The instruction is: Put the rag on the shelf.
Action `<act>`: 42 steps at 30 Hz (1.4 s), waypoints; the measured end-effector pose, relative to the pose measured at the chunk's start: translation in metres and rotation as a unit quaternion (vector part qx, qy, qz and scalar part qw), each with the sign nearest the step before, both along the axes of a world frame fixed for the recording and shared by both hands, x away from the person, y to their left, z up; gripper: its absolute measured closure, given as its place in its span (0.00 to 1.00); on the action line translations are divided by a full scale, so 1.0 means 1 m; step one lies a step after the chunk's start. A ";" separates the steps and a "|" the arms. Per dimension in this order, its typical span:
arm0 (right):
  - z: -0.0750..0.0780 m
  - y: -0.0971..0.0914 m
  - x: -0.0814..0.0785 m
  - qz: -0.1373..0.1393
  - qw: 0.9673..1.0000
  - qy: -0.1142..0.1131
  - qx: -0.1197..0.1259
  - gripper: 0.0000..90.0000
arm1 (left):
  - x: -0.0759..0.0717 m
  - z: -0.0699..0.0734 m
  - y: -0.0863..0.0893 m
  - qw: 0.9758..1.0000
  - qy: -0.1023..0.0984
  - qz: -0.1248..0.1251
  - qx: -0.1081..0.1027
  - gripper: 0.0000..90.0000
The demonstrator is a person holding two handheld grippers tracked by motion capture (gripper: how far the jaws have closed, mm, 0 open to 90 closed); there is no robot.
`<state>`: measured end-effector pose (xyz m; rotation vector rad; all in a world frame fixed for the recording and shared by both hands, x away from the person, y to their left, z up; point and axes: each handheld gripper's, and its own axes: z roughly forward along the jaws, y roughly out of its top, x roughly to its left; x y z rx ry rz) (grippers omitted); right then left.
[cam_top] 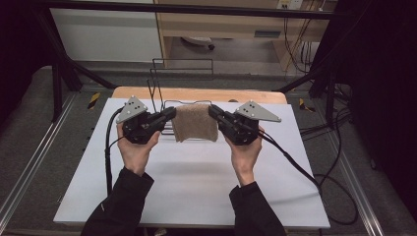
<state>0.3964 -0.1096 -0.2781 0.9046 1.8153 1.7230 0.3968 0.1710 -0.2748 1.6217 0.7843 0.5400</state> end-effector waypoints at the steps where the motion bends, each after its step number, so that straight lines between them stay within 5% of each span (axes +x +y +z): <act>1: 0.002 0.001 0.001 0.001 1.000 -0.001 0.001 0.95 | 0.001 0.002 0.001 1.000 -0.001 0.000 -0.002 0.96; 25: 0.048 0.016 0.027 -0.002 0.999 -0.030 0.022 0.95 | 0.023 0.053 0.014 0.999 -0.036 0.012 -0.016 0.96; 42: 0.085 0.031 0.058 -0.013 0.999 -0.048 0.022 0.95 | 0.056 0.089 0.027 0.998 -0.044 0.018 -0.029 0.96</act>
